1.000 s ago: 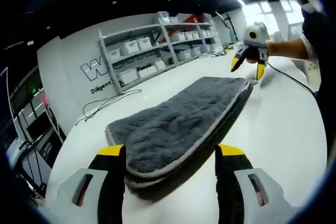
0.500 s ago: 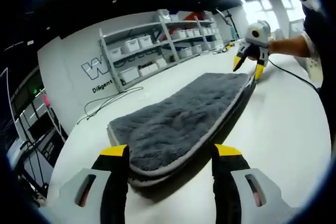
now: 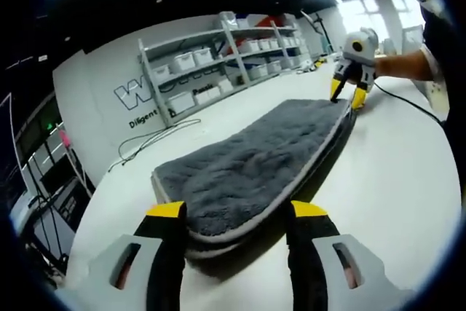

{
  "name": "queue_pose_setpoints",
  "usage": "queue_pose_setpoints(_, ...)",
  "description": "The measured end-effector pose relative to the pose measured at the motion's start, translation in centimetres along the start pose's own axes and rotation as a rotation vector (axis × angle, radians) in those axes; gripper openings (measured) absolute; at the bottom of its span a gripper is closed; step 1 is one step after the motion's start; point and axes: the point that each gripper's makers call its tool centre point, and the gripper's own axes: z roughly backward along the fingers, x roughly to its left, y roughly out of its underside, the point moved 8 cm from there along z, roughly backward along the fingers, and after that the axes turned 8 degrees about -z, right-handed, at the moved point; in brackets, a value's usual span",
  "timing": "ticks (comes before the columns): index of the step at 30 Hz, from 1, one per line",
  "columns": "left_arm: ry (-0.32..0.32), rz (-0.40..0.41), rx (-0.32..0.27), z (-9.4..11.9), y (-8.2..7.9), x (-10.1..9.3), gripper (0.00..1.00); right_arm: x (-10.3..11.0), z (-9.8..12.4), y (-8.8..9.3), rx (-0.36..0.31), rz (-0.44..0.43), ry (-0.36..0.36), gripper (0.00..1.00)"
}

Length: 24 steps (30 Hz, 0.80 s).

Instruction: Open the folded towel by lifting each exposed corner and separating the folded layers until the towel lies flat within the target outline without major curled edges

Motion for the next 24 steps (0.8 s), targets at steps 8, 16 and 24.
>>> queue_pose_setpoints(8, 0.004, 0.001, -0.016, 0.07, -0.16, -0.13, 0.39, -0.04, 0.03, -0.37, -0.031, -0.028, 0.013, 0.11)
queue_pose_setpoints(16, -0.001, 0.026, -0.032, 0.12, 0.0, 0.02, 0.29, -0.32, -0.2, -0.72, -0.05, -0.038, 0.032, 0.03)
queue_pose_setpoints(24, 0.001, 0.052, -0.048, -0.12, -0.08, 0.25, 0.18, -0.39, -0.21, -0.88, -0.041, -0.071, 0.025, 0.02)
